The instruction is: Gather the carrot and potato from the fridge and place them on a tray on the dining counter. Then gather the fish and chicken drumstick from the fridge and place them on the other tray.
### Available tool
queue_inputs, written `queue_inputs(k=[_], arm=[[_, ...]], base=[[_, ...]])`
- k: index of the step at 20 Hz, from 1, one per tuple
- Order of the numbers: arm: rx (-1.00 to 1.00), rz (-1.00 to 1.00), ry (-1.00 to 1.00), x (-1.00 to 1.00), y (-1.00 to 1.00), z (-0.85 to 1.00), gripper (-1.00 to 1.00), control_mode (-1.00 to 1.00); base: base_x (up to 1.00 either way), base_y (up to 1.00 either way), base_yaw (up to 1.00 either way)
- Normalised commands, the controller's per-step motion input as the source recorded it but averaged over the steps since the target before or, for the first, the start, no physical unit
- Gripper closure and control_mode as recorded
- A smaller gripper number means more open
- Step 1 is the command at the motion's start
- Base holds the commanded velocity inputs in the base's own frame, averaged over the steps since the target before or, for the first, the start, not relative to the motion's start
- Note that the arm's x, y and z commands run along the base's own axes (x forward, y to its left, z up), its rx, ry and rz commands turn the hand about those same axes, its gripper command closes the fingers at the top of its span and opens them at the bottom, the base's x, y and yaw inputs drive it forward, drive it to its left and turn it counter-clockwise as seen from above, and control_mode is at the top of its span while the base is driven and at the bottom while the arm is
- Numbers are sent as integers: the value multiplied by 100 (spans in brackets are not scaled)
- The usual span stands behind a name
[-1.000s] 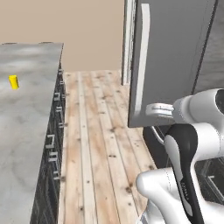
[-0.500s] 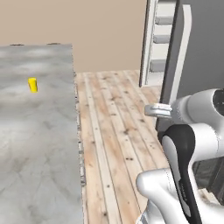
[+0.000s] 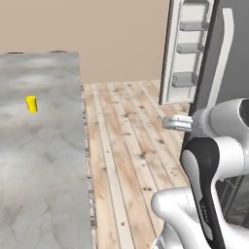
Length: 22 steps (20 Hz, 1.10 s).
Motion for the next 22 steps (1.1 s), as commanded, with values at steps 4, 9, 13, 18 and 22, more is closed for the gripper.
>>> queue_inputs(k=[4, 9, 13, 18, 22], arm=[[0, 0, 0, 0, 0, 0, -100, 100], [0, 0, 0, 0, 0, 0, -100, 100], [0, 0, 0, 0, 0, 0, -100, 100], [0, 0, 0, 0, 0, 0, -100, 100], [0, 0, 0, 0, 0, 0, -100, 100]], base=[[93, -14, -11], [87, -16, -19], [61, -24, -30], [54, -19, -38], [55, -4, -43]])
